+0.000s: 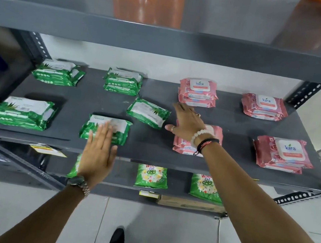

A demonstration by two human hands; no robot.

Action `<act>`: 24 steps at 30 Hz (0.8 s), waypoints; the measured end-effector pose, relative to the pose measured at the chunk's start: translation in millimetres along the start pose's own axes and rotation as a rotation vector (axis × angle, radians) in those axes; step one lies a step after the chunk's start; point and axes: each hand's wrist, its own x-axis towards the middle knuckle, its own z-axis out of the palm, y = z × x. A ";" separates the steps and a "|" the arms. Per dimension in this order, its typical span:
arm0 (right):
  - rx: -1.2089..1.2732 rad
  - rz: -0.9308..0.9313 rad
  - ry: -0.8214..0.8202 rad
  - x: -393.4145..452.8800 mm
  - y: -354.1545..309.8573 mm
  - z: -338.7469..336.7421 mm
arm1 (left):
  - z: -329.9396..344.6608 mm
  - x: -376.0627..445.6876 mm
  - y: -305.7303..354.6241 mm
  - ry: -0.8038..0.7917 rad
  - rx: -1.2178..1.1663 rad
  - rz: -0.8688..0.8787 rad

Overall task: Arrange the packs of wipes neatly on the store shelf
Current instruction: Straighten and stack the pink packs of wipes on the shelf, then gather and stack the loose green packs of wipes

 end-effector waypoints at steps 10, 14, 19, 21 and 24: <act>0.096 0.232 -0.132 91.0 -58.9 49.5 | -14.1 -0.8 -152.8 -0.148 0.015 -0.062; 0.155 0.311 -0.118 97.6 -58.8 58.8 | -6.2 1.5 -167.9 -0.166 0.006 -0.001; 0.283 0.386 0.016 85.8 -76.3 54.9 | -4.4 0.9 -168.0 -0.136 -0.026 0.010; 0.284 0.360 0.033 79.0 -91.1 51.3 | -5.3 1.2 -168.0 -0.130 -0.043 0.008; 0.243 0.243 -0.026 66.4 -121.4 47.8 | -5.1 0.2 -167.7 -0.129 -0.058 0.005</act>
